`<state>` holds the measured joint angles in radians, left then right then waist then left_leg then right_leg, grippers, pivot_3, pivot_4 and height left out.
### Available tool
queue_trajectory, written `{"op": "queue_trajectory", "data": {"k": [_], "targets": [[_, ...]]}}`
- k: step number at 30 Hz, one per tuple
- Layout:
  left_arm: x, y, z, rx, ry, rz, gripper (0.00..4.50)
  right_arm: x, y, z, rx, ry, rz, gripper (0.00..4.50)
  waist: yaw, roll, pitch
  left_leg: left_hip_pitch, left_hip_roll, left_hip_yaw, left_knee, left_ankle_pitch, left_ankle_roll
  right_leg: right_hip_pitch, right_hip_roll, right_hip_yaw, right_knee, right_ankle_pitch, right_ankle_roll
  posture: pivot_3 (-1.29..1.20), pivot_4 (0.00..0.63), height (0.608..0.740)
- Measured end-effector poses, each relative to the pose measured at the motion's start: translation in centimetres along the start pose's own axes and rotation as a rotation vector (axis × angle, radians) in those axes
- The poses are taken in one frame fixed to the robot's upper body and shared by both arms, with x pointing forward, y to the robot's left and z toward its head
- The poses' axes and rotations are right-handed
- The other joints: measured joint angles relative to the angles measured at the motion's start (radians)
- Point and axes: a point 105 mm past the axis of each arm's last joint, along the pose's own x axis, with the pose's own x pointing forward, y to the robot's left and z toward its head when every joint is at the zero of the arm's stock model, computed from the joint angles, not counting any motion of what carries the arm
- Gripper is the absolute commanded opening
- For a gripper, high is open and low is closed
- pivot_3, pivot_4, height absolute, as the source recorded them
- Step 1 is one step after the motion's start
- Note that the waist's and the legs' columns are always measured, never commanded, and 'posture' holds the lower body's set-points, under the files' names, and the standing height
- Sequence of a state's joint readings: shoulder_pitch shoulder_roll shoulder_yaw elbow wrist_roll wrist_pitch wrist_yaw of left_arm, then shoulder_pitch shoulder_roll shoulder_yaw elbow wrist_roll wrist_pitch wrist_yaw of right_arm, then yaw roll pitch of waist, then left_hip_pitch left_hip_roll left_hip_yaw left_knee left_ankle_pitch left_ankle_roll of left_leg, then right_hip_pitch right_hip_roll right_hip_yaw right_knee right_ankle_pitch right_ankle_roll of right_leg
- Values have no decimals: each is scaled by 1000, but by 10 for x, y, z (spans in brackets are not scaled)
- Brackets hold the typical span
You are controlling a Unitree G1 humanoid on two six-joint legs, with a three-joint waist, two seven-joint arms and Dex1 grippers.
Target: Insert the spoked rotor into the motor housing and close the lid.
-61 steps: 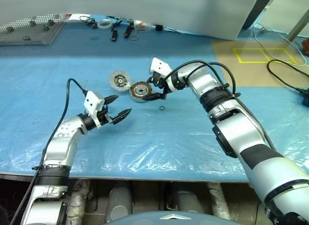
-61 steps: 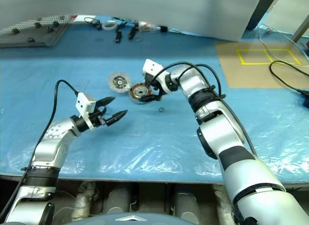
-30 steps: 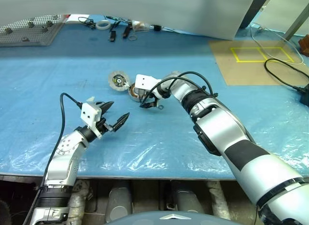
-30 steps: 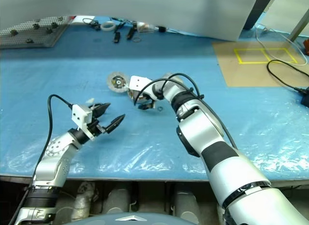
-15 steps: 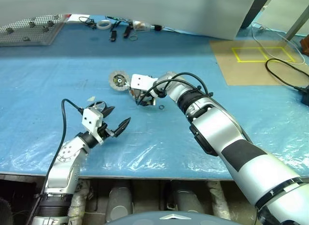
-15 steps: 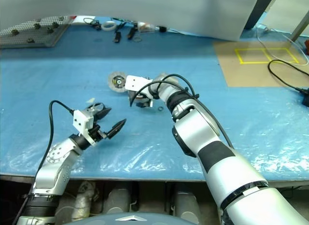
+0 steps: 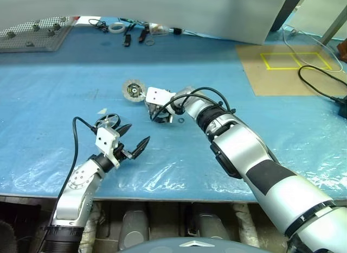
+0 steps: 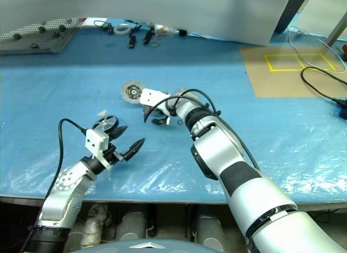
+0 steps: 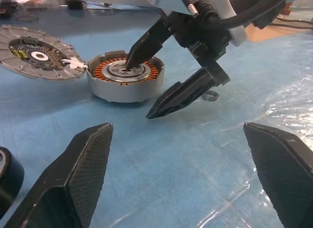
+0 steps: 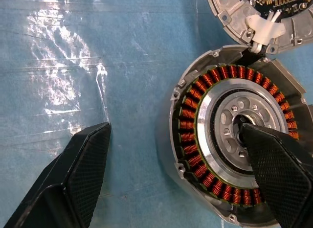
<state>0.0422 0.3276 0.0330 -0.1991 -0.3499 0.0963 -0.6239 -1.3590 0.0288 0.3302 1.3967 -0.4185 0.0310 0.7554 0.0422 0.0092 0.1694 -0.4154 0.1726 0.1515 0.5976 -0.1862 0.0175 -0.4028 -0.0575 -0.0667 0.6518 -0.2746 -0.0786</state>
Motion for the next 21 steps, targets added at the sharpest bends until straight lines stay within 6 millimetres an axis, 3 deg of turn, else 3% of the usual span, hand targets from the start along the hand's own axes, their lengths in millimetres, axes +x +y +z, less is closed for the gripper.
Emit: {"op": "queue_trajectory", "data": {"k": [4,10,19,21], "targets": [[0,-1,1,3,-4,2,4500,0,-1,-1,-8,10,-10,4305,0,0,0,0,0,0,0,0,0,0,0,0,0,0,0,0,150,740],[1,-3,0,0,1,2,4500,-1,-4,-3,-23,21,-27,2580,2,0,0,0,0,0,0,0,0,0,0,0,0,0,0,0,150,740],[5,-5,2,1,-8,-4,4500,-3,-2,-5,-106,50,18,2580,0,0,0,3,0,1,0,0,-1,2,0,1,0,0,0,0,150,740],[6,-6,3,3,-12,-8,4500,-4,0,-4,-130,48,43,2218,0,0,0,3,0,1,0,0,-1,2,0,1,0,0,0,0,150,740]]}}
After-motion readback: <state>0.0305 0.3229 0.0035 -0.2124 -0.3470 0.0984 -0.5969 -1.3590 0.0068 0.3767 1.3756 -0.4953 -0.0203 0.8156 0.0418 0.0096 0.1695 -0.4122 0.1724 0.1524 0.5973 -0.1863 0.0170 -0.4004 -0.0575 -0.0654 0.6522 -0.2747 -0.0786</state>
